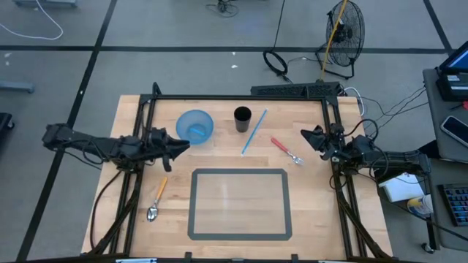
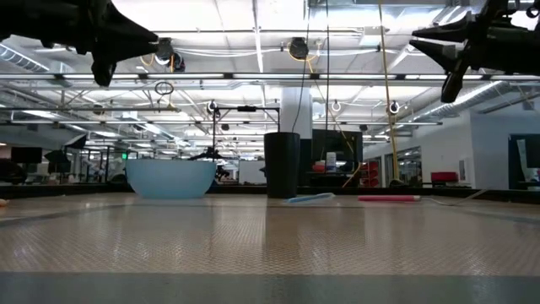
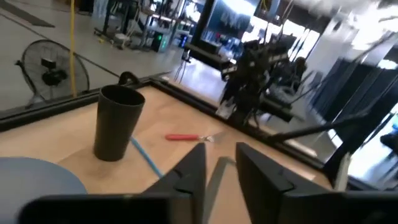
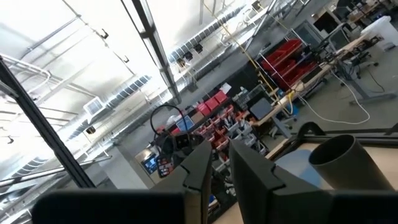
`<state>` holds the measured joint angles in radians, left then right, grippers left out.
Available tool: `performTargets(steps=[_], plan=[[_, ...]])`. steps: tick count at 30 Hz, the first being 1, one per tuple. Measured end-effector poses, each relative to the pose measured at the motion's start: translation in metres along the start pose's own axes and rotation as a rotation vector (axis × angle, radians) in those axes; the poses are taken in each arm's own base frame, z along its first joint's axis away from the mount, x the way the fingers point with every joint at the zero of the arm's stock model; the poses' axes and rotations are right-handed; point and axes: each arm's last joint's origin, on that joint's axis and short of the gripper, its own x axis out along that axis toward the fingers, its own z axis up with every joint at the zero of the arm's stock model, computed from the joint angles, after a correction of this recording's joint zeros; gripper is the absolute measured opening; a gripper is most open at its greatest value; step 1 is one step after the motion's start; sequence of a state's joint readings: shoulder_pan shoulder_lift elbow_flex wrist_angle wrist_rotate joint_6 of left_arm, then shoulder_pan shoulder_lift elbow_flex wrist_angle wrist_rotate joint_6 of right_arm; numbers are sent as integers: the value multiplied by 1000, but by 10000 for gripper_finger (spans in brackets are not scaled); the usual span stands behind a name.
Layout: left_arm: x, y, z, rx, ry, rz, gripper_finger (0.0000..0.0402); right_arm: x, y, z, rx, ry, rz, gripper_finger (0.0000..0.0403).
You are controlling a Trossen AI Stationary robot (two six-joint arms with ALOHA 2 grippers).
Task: Pick & Place Utensil
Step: Put the blue bowl on the transparent mat
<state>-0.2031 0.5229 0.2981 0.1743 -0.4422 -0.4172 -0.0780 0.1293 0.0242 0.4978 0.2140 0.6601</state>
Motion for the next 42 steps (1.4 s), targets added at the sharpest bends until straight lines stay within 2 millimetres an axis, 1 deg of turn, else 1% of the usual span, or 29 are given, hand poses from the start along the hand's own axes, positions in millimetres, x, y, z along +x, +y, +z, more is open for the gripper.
performTargets(steps=[4, 6, 8, 11, 14, 18, 22, 27, 30, 33, 37, 39, 42], plan=[[2, -2, 2, 17, 6, -13, 22, 0, 0, -1, 5, 8, -3, 52], [2, -2, 1, 28, 25, -31, 10, 1, -1, -1, 6, 15, -4, 54], [1, -1, -2, 24, 58, -22, 8, 1, -1, -2, 24, 20, -7, 57], [1, 1, -6, 16, 95, -5, 30, 3, -1, -3, 41, 30, -10, 67], [3, 0, -6, 32, 123, 9, 73, 4, -1, -3, 47, 25, -5, 81], [6, -5, 2, 130, 183, 34, 133, 7, 1, -2, 41, 7, 11, 99], [12, -7, 13, 204, 260, 132, 172, 9, 2, -2, 35, -7, 25, 109], [26, -8, 29, 256, 417, 230, 183, 13, 3, -3, 35, -6, 50, 111], [40, -8, 36, 304, 507, 238, 184, 15, 3, -4, 11, 7, 46, 110], [55, -5, 36, 351, 589, 212, 184, 20, 3, -7, -71, 58, 41, 110], [71, 7, 31, 332, 669, 218, 184, 37, 23, 11, -170, 32, 118, 111], [75, 13, 30, 315, 691, 228, 184, 46, 32, 18, -221, 36, 144, 111], [78, 18, 29, 305, 697, 254, 184, 60, 43, 27, -298, 90, 126, 111]])
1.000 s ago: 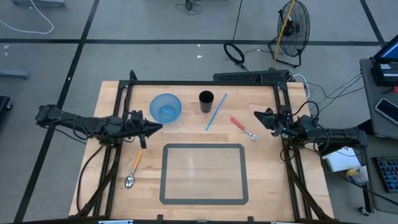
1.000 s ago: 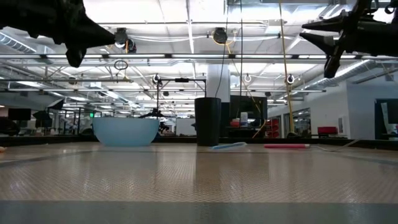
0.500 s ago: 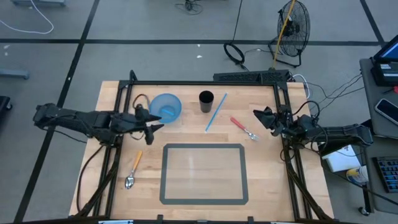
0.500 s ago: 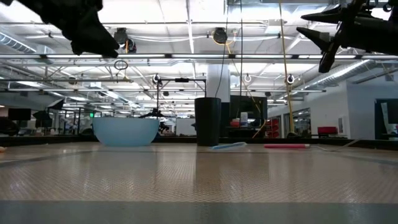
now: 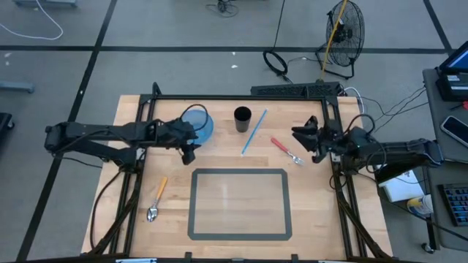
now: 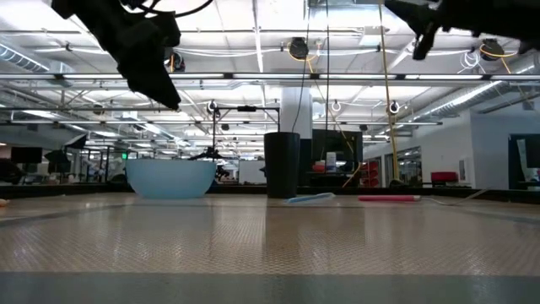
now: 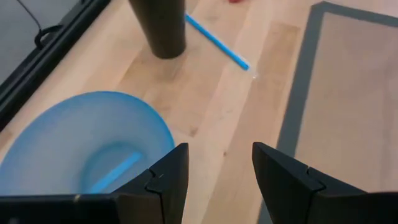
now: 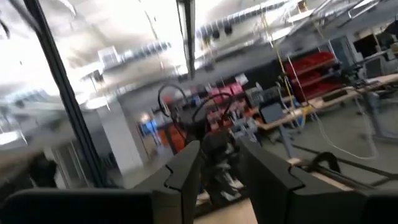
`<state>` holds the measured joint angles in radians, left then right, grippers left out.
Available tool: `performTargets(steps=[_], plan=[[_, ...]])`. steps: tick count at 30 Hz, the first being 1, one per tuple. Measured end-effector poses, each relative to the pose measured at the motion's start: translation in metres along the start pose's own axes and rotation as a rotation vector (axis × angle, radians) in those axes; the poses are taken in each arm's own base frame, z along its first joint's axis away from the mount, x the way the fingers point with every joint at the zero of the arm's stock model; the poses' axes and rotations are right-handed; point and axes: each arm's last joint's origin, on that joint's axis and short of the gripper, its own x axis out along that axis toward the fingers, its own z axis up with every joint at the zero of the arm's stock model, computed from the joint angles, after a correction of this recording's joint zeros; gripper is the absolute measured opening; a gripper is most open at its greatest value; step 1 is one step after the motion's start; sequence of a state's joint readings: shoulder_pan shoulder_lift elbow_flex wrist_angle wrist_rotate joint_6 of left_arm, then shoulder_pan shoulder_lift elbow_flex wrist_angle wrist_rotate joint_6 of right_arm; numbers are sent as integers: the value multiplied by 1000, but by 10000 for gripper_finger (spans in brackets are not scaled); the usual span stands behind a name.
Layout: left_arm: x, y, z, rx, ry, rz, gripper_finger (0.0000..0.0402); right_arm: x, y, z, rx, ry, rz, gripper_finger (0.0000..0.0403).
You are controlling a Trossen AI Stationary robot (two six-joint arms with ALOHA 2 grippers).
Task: Pick & Place Utensil
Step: Put the blue bowl on the transparent mat
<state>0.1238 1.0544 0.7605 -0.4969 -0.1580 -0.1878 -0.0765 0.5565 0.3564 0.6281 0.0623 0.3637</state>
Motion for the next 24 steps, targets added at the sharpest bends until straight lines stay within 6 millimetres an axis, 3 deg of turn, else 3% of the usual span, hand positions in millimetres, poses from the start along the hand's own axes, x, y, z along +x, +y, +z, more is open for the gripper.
performTargets(steps=[11, 19, 24], plan=[[-10, 8, 3, -52, -54, 9, 184, 41, 13, 25, -144, 398, -115, 112], [-7, 8, -12, -37, 120, -22, 184, 64, 16, 29, -152, 589, -164, 112], [-3, 8, -14, -62, 154, -17, 184, 89, 19, 26, -191, 676, -78, 112]])
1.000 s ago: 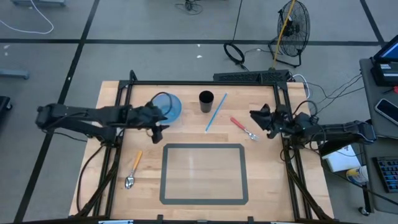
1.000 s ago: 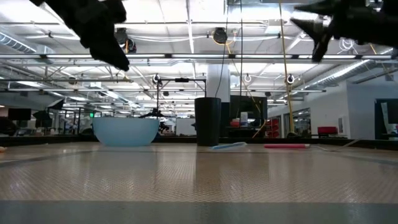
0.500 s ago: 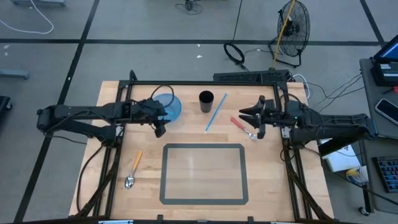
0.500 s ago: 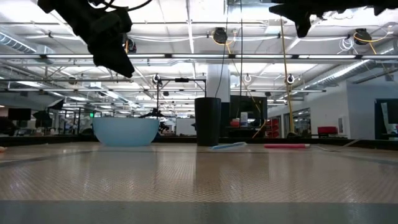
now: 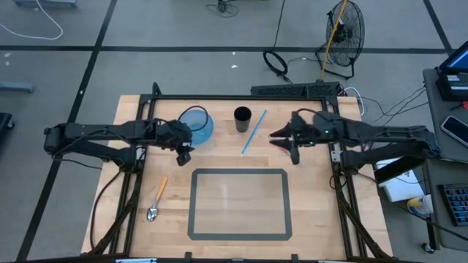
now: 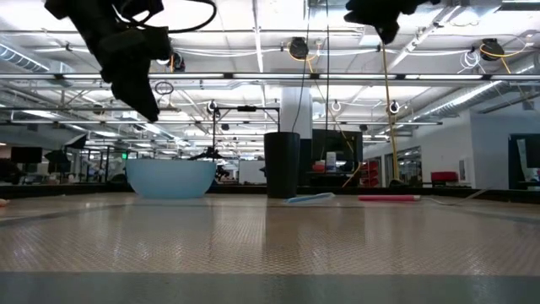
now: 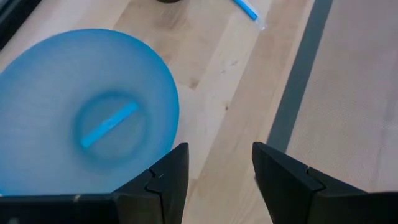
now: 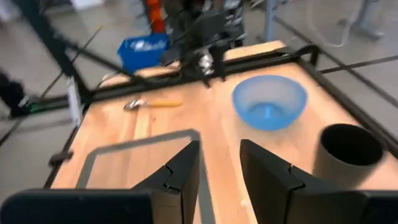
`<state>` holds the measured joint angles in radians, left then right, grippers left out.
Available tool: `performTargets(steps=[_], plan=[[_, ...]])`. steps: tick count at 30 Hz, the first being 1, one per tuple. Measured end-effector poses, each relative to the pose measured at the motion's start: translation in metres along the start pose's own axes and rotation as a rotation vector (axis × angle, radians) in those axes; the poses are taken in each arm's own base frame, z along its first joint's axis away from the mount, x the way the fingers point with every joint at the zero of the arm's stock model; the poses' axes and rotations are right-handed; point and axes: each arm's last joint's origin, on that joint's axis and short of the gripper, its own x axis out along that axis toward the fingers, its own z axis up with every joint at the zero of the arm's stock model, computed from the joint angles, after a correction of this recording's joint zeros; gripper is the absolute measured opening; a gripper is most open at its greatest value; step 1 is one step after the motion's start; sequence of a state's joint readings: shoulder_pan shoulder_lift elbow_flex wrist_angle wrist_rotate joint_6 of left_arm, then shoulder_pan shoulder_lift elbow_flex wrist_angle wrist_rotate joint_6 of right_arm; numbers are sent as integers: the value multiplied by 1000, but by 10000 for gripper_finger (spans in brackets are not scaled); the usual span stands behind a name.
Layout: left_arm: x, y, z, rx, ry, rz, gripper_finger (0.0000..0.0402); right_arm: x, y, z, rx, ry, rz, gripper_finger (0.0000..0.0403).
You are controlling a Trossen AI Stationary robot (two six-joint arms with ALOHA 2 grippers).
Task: Pick & Place Utensil
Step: Put the blue bowl on the transparent mat
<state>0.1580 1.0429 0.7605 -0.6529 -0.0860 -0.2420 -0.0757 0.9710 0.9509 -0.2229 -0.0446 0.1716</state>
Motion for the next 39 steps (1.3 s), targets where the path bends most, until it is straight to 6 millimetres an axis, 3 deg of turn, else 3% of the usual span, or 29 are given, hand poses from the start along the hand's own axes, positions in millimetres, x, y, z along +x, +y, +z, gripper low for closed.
performTargets(steps=[7, 14, 22, 32, 39], plan=[[-1, 5, 2, -64, -24, 9, 184, 20, 0, 3, -43, 191, -15, 112], [-1, 9, 3, -55, -20, 21, 184, 21, -4, -5, -45, 322, -49, 112], [9, 18, 0, 20, 64, 85, 184, 20, -6, 2, -61, 262, -51, 112], [44, 23, 4, 141, 165, 70, 184, 20, -5, 4, -59, 239, -44, 112], [58, 26, 5, 169, 188, 77, 184, 21, -6, 2, -34, 235, -46, 112]])
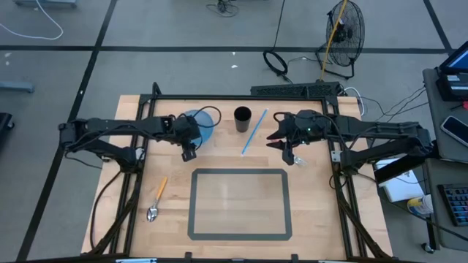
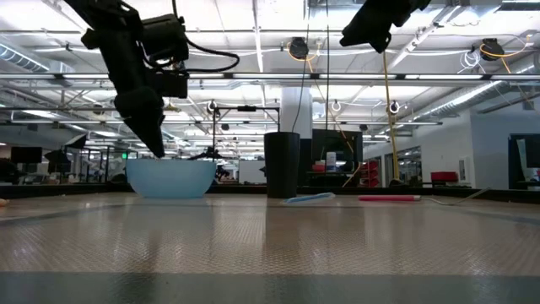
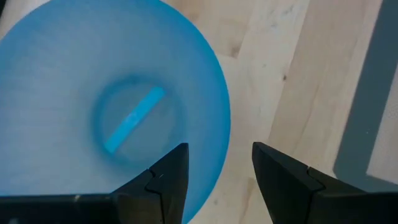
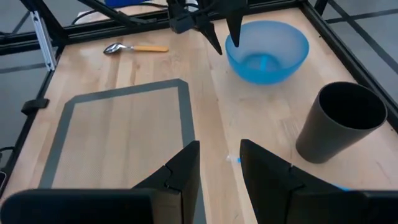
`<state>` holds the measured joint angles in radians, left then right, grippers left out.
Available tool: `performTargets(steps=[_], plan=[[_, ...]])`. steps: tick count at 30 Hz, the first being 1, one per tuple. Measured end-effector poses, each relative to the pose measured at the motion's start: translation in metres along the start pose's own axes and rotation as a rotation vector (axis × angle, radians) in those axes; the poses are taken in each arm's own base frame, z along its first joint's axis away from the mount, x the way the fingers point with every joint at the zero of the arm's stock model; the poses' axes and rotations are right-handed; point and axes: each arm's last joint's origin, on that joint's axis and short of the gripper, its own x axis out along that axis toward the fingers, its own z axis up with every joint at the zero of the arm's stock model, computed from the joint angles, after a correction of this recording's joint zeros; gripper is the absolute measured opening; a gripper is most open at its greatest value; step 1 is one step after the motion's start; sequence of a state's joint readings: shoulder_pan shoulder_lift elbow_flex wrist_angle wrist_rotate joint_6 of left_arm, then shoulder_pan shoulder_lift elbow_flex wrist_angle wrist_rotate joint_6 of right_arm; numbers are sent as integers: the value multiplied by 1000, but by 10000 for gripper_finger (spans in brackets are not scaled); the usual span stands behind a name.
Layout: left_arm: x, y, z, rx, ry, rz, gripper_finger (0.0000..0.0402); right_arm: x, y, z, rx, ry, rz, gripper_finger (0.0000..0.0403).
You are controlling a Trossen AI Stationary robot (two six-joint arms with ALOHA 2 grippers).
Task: Pick & Place Utensil
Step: Put the blue bowl on the transparent mat
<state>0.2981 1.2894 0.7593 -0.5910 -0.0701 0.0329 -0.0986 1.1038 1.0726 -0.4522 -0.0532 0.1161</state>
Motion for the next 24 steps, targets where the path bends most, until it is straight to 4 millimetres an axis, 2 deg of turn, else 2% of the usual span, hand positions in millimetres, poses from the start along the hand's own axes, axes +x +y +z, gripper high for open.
performTargets(steps=[10, 16, 19, 24], plan=[[17, 6, -2, 9, 76, -15, 184, 18, -3, -24, 43, 3, 6, 112], [25, 11, -3, -10, 116, -4, 178, 19, -3, -27, 53, -5, 8, 112], [28, 12, -4, -16, 130, -2, 155, 19, -3, -26, 53, -10, 8, 112], [30, 13, -4, -18, 138, -7, 93, 19, -3, -26, 53, -9, 8, 112]])
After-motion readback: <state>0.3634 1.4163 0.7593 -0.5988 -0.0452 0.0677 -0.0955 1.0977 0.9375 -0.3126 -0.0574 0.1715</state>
